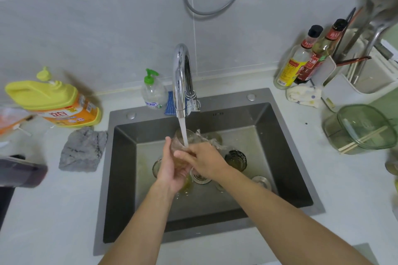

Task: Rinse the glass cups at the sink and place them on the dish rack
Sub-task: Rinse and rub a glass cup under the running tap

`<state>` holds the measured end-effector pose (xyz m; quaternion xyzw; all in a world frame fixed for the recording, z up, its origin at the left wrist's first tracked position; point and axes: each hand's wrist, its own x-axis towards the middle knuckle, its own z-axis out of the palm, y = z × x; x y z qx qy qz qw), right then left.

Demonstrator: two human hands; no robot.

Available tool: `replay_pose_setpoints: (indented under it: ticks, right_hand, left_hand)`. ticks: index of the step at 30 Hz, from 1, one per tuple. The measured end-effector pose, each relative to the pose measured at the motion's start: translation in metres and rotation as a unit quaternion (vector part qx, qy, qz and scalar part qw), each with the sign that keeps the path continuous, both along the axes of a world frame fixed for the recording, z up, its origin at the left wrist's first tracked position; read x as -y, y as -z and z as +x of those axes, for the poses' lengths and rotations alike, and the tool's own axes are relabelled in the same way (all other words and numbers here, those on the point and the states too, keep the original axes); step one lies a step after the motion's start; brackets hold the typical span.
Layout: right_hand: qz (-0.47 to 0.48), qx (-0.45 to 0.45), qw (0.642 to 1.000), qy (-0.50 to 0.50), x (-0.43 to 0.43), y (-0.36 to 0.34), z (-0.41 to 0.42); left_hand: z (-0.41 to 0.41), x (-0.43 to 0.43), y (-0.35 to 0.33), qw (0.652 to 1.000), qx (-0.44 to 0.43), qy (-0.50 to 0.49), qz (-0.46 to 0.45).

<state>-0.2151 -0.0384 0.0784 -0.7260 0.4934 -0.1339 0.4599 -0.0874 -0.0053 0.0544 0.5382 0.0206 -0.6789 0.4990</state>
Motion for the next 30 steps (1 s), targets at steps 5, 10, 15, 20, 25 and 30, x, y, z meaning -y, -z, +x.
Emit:
replay_pose_setpoints:
  ticks: [5,10,15,20,25,30]
  right_hand:
    - [0.005,-0.052,0.997,0.053,0.002,0.000,0.004]
    - [-0.066,0.042,0.988,0.134,-0.009,0.012,-0.002]
    - [0.141,0.221,0.925,0.275,-0.017,0.012,0.025]
    - [0.130,0.150,0.934,0.296,-0.017,-0.004,0.029]
    - [0.050,-0.032,0.969,0.240,-0.012,-0.006,0.034]
    - [0.155,0.088,0.963,0.203,-0.016,0.007,0.011]
  left_hand:
    - [-0.008,-0.005,-0.003,0.999,0.031,0.029,-0.018]
    - [-0.009,-0.002,-0.009,0.999,0.001,-0.003,0.032]
    - [-0.014,-0.001,-0.012,0.997,0.033,0.003,0.067]
    - [-0.014,0.000,-0.013,0.984,0.150,0.084,0.049]
    - [-0.018,0.000,0.006,0.959,0.256,0.122,0.007]
    - [-0.021,-0.002,-0.014,0.971,0.204,0.128,0.008]
